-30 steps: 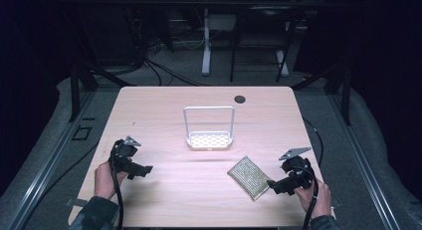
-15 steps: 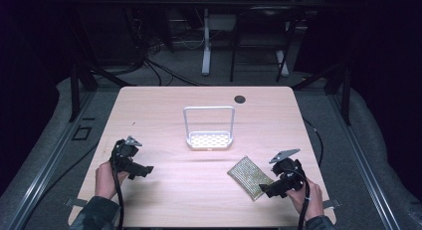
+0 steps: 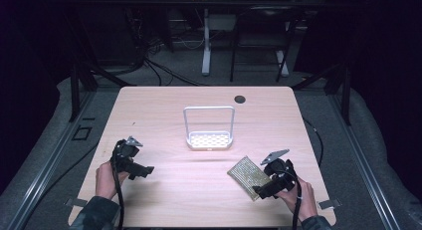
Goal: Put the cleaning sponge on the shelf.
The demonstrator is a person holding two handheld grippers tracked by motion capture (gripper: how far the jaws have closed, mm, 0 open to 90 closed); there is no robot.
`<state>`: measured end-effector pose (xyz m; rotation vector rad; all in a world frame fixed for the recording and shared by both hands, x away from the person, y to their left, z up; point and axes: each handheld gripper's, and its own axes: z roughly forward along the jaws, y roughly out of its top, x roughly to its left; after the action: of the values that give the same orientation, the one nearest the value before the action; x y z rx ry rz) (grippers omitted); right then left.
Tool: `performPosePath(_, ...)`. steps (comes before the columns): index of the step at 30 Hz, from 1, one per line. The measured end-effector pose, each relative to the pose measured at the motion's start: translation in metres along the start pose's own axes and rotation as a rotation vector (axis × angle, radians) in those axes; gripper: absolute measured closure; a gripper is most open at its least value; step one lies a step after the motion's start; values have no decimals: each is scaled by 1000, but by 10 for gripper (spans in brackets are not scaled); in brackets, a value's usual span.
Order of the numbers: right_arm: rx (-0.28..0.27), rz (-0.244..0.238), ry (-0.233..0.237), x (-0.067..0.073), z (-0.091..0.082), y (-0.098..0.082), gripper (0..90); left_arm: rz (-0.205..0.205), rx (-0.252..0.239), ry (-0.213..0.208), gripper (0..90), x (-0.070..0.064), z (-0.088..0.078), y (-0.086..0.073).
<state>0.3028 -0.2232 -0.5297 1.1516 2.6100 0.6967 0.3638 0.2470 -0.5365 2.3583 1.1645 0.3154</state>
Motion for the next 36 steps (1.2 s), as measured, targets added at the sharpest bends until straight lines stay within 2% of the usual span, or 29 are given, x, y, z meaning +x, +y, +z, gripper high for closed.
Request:
performPosePath(7, 8, -5, 17, 3, 7, 3, 0, 5, 2, 1, 0, -1, 0, 0)
performPosePath(11, 31, -11, 37, 6, 15, 5, 0, 6, 3, -2, 0, -1, 1, 0)
performPosePath(15, 62, -44, 43, 7, 26, 6, 51, 7, 6, -3, 0, -1, 1, 1)
performPosePath(21, 74, -50, 69, 2, 30, 6, 92, 12, 11, -9, 0, -1, 1, 1)
performPosePath(36, 108, -71, 34, 7, 34, 8, 158, 20, 26, 0, 0, -3, 3, 1)
